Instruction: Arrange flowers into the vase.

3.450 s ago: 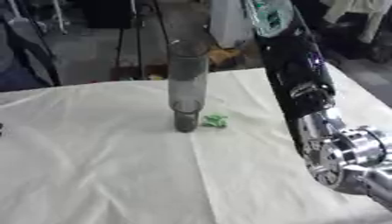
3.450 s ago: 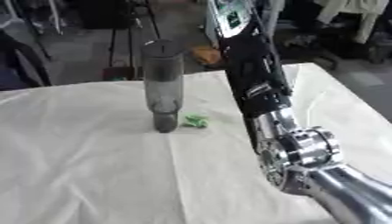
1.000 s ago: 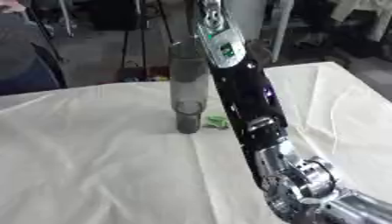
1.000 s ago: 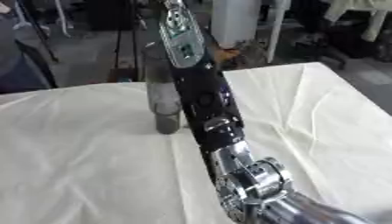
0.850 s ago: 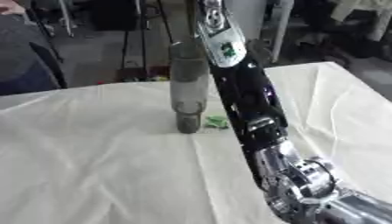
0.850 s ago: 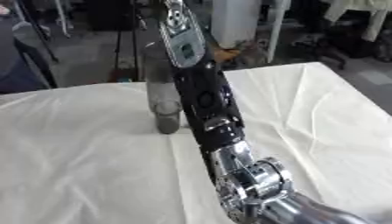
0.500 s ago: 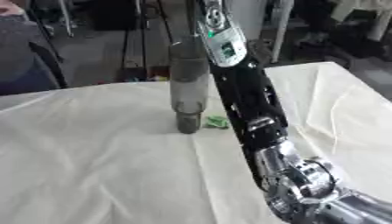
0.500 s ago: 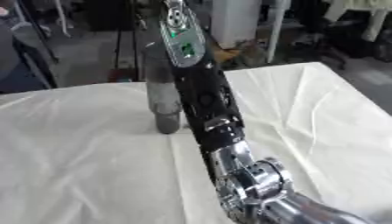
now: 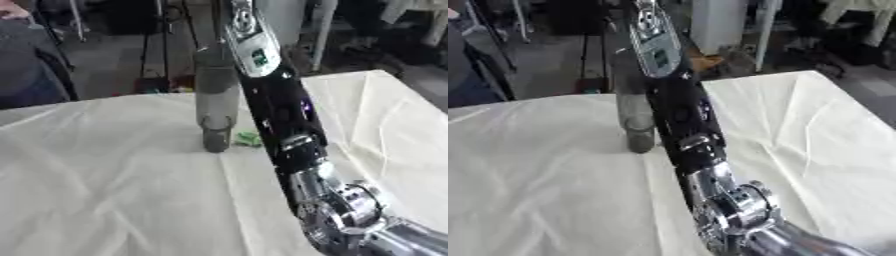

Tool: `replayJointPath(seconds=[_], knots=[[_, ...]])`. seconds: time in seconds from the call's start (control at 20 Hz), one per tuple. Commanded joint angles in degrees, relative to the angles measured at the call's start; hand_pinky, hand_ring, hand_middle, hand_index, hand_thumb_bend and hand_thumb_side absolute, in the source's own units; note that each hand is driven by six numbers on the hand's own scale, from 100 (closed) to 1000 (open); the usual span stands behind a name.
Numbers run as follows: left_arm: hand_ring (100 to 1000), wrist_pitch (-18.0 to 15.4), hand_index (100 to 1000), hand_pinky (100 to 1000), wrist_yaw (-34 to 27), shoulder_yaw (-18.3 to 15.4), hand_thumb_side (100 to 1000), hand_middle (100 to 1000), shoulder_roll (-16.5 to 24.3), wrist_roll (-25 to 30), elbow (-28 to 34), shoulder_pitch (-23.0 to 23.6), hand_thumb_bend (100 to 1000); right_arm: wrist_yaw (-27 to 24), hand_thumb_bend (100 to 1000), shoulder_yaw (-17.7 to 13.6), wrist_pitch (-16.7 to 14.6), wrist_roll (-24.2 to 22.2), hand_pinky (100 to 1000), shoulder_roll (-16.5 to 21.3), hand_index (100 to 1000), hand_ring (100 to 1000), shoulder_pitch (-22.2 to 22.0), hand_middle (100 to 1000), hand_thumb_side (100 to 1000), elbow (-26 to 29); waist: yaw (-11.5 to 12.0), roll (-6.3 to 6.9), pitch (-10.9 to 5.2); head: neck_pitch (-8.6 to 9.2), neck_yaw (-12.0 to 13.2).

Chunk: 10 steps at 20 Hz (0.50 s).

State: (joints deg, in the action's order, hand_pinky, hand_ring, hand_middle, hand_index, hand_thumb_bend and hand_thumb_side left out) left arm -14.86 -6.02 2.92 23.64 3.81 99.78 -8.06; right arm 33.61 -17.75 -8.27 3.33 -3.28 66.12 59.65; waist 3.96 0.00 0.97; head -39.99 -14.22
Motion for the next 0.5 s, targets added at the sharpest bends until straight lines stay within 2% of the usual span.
replayJointPath(seconds=[0.05, 0.5], knots=[[738, -0.1, 786, 762, -0.2, -0.2, 958, 733, 0.3, 0.2, 1.2, -0.8, 728, 0.1, 100, -0.3, 0.1, 0.4, 100, 1.0, 115, 100, 0.8, 100, 1000, 1.5, 0.1, 0.53, -0.4, 0.77, -0.2], [738, -0.2, 785, 762, -0.1, -0.2, 959, 732, 0.1, 0.2, 1.3, -0.8, 728, -0.2, 100, -0.7, -1.0, 1.0, 100, 1.9, 119, 100, -0.6, 100, 1000, 1.1, 0.6, 1.01, 0.06, 1.18, -0.4]])
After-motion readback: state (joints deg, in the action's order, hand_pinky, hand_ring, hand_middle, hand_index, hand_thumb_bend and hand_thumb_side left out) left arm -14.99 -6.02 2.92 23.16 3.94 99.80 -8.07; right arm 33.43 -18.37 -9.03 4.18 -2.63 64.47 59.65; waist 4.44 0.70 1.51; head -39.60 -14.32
